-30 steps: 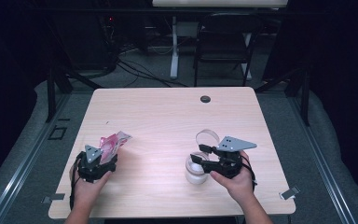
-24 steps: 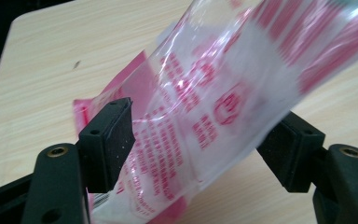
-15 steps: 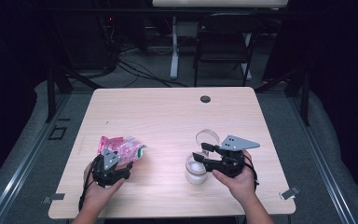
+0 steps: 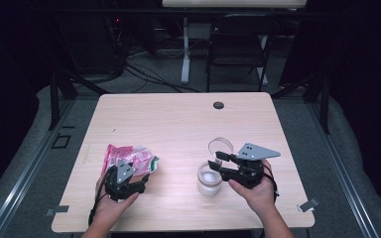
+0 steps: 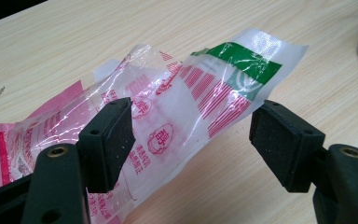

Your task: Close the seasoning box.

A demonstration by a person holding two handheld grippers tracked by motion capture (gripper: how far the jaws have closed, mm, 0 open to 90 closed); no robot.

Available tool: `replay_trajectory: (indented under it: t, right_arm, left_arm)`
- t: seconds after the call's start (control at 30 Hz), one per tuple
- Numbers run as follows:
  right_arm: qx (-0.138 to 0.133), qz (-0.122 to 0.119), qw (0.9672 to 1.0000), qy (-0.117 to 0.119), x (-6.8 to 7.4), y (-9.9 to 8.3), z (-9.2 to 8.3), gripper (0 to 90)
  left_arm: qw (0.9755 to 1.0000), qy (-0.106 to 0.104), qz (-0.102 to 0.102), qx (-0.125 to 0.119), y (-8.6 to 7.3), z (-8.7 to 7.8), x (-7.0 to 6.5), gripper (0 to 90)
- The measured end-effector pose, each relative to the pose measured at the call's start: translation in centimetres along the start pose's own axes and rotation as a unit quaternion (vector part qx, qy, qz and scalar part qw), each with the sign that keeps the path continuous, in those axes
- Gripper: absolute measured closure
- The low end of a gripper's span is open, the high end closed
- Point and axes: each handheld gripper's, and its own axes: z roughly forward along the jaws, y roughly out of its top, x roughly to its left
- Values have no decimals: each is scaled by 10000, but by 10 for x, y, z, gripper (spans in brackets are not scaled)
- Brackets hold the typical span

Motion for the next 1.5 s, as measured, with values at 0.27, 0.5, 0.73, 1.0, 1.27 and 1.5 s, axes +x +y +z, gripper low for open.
replay_trajectory:
  t: [0.27, 0.5, 0.73, 1.0, 1.27, 1.5]
  right_arm:
    - [-30, 5, 10000, -15, -2, 2, -7, 670]
    - [-88, -47, 9998, -142, -4, 2, -13, 758]
    - [-101, -27, 9996, -270, -8, 4, -20, 847]
    - [-155, 33, 9991, -397, -16, 4, -30, 900]
    - [-198, 190, 9976, -634, -32, 2, -43, 900]
    - [-108, 325, 9960, -831, -46, -6, -42, 900]
  left_arm:
    - [9998, -195, 3, -62, 2, 0, -6, 301]
    - [9996, -259, 120, -74, 4, 0, -10, 301]
    - [9997, -217, 46, -77, 3, 1, -7, 306]
    - [9996, -175, -145, -181, 3, -3, 1, 320]
    - [9996, -102, -238, -149, 1, -4, 6, 336]
    - [9992, -28, -343, -192, -1, -7, 10, 340]
